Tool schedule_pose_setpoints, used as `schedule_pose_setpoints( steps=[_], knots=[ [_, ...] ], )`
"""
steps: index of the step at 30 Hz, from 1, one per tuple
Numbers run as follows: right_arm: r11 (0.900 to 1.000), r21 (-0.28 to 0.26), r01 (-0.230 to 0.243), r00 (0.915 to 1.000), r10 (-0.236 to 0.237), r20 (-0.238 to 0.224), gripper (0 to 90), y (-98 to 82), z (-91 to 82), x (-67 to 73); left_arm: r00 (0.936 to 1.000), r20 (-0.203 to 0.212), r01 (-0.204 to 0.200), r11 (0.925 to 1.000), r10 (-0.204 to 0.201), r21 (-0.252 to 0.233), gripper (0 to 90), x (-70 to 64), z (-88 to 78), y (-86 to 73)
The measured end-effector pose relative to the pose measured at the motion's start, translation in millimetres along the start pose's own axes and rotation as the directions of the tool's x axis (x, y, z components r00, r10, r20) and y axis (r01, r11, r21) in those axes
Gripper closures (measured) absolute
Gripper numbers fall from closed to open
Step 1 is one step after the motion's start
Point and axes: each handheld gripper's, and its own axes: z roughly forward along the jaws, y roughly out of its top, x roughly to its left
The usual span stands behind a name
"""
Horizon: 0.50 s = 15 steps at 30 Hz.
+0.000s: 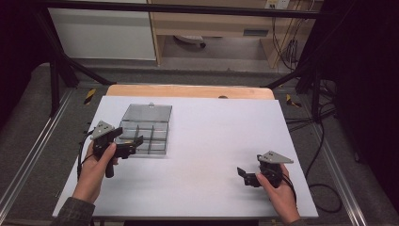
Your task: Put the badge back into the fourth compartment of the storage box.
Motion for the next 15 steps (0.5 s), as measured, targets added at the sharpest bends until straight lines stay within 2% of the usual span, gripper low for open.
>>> schedule_pose_setpoints(
  steps=[8, 12, 15],
  knots=[
    [1.0, -0.001, -0.003, 1.0, 0.003, 0.0, 2.6, 0.0, -0.3, -0.2, 0.9996, 0.016, -0.025, 0.9995, 0.024, 0.018, 6.9, -1.5, -9.9, -8.7],
    [1.0, -0.005, -0.001, 1.0, 0.001, 0.002, 2.6, 0.0, -0.7, -0.4, 0.9997, 0.02, -0.014, 0.9998, 0.014, 0.011, 6.9, -1.5, -17.8, -13.5],
    [1.0, -0.005, -0.002, 1.0, 0.002, 0.0, 2.6, 0.2, -1.1, -0.1, 0.9996, 0.017, -0.021, 0.9997, 0.02, 0.015, 7.0, -1.9, -23.7, -16.3]
  ],
)
